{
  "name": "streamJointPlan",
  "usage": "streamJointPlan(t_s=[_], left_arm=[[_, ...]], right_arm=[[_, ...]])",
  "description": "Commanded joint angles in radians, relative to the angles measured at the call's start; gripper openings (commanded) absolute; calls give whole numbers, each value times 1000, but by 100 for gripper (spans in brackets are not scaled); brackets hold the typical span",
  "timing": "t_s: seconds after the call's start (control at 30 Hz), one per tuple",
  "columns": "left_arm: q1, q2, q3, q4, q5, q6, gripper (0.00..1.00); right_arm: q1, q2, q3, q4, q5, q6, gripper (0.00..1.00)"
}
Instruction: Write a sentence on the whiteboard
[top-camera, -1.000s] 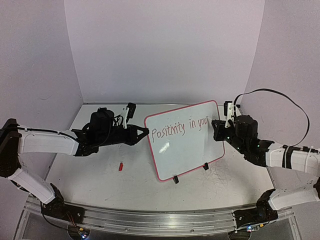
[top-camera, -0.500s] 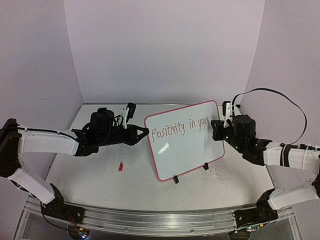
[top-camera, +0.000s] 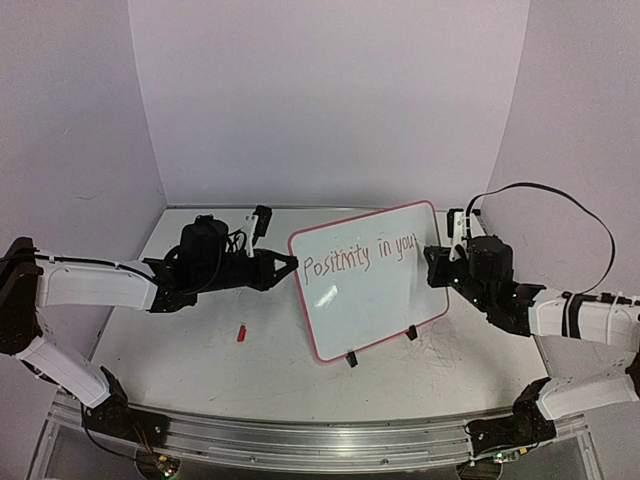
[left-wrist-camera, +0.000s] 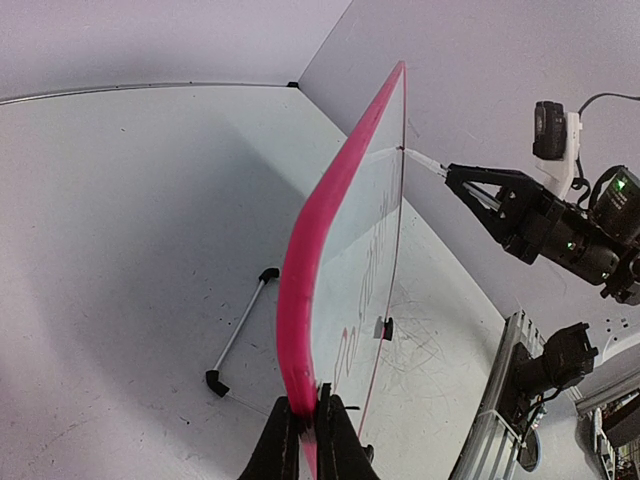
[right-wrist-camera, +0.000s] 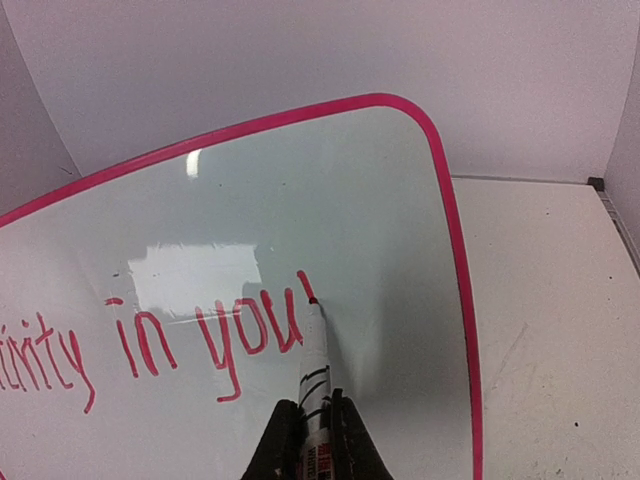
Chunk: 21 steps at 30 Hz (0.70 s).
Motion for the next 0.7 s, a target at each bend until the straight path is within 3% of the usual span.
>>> streamJointPlan(t_s=[0.0, 0.67], left_arm=[[6, -34, 25, -27, -46, 47, 0], [6, -26, 31, -28, -39, 42, 0]], right_arm=[[-4, -37, -31, -16, -5, 20, 0], [-4, -11, 1, 4, -9, 12, 0]])
